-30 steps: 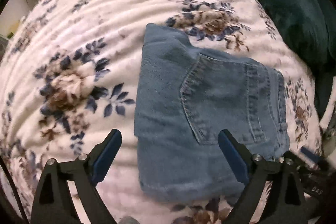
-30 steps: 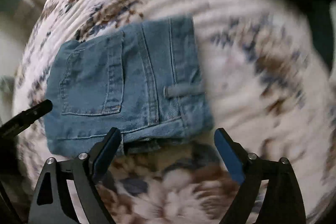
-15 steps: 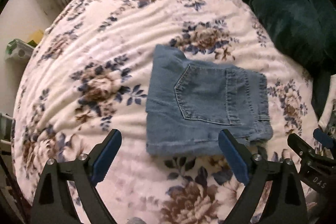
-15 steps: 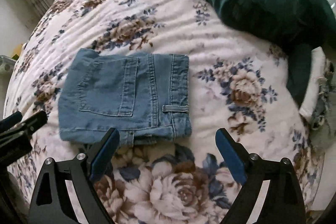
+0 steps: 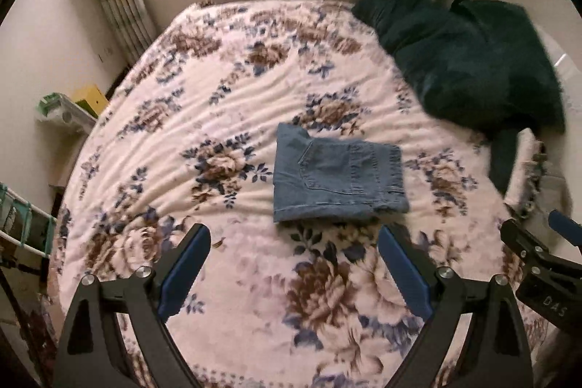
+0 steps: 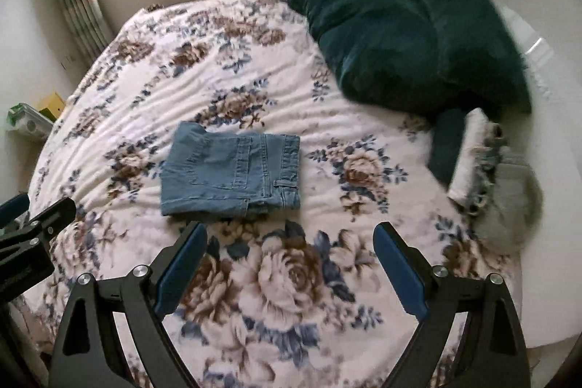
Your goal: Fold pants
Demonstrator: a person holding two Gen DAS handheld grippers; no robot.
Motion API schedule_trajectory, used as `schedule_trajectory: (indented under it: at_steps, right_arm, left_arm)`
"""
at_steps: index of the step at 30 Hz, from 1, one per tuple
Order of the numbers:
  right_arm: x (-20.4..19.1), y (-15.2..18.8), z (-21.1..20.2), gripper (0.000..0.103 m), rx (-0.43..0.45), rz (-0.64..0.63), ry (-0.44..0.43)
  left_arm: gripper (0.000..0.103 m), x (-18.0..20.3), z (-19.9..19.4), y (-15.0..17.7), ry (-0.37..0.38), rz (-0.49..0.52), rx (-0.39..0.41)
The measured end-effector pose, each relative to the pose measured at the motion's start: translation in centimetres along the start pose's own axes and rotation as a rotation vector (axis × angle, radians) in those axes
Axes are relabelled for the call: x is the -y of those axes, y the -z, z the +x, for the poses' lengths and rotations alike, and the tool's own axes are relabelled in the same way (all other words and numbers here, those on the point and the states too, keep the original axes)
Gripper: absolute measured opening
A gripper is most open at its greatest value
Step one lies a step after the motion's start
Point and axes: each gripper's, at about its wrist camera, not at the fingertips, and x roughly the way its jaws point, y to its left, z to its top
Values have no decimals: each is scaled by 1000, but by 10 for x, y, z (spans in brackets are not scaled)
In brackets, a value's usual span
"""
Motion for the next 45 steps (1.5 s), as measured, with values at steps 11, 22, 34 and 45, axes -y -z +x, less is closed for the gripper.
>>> schedule_trajectory:
  at_steps: [11, 22, 34, 45]
  right_arm:
    - [4, 58, -205, 95, 136, -9, 29]
    - [23, 101, -357, 95, 218, -14, -6]
    - [38, 116, -405, 95, 238, -41, -74]
    - [45, 68, -358, 98, 249, -27, -42]
  left_arm:
    - [95, -7, -167, 47, 39, 9, 127]
    - [95, -12, -277, 83, 17, -4, 232]
    - [95, -9, -318, 98, -27, -43, 280]
    - [103, -1, -277, 68, -60, -50, 263]
